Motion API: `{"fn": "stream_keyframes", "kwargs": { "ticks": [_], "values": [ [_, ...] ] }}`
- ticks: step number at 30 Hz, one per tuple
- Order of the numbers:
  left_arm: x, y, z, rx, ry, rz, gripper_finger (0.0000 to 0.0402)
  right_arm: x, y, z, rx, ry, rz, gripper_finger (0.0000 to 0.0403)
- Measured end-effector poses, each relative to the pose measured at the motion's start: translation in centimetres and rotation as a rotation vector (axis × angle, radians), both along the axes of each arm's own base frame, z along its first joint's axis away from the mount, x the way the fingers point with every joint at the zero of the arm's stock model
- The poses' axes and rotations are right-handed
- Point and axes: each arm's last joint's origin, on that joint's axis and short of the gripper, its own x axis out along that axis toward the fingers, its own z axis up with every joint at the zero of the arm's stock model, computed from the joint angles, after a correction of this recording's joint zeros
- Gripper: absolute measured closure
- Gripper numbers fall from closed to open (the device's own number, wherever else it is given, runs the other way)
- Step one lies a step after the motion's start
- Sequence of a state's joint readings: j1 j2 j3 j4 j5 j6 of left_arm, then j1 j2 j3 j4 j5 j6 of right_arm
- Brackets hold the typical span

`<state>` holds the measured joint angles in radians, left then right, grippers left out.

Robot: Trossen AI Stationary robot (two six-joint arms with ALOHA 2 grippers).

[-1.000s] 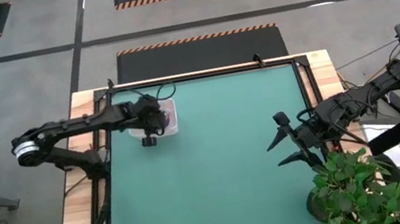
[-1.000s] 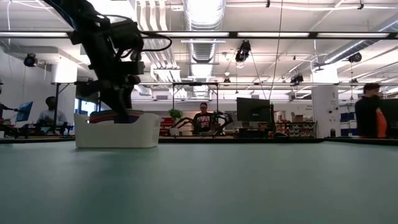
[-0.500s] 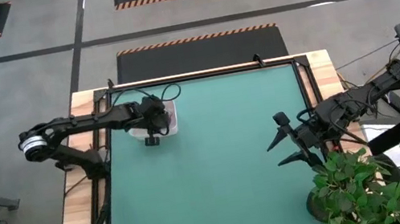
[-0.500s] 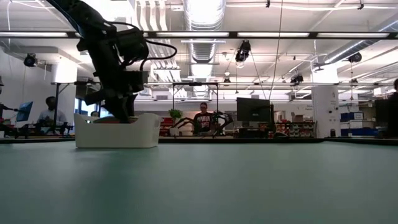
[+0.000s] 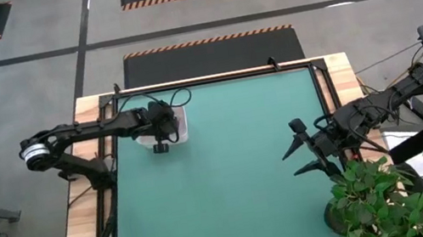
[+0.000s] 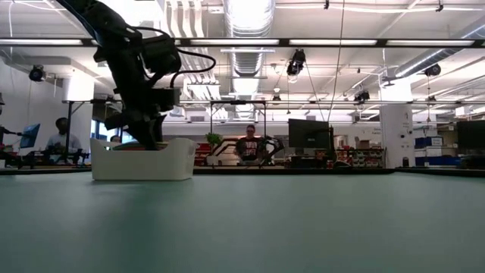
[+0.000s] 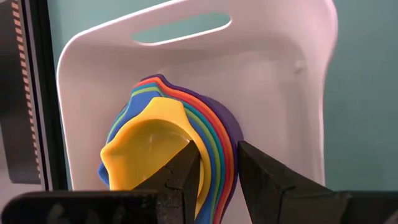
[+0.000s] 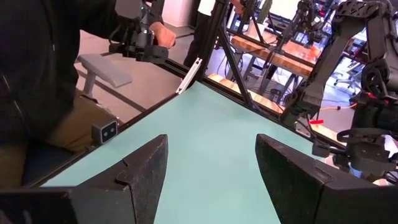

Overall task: Nest measuring cups in basket
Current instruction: Put the nested measuring cups into the white bin

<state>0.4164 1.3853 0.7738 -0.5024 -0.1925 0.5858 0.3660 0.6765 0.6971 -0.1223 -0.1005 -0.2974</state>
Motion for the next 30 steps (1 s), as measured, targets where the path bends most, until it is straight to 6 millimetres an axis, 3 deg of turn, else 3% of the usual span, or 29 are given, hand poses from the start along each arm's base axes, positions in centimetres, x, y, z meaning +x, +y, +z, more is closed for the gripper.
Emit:
{"fn": "stream_keyframes", "kwargs": {
  "ticks": [13, 24, 30],
  "values": [
    [0.0, 0.0, 0.0, 0.000, -0.005, 0.003, 0.0312, 0.0, 0.0, 0.0, 0.010, 0.005, -0.001, 0.0172],
    [0.1, 0.0, 0.1, -0.004, -0.014, 0.016, 0.0237, 0.0, 0.0, 0.0, 0.016, 0.008, -0.002, 0.0172],
    [0.3, 0.1, 1.2, -0.005, -0.012, 0.018, 0.0221, 0.0, 0.0, 0.0, 0.018, 0.008, -0.002, 0.0172]
  ]
}}
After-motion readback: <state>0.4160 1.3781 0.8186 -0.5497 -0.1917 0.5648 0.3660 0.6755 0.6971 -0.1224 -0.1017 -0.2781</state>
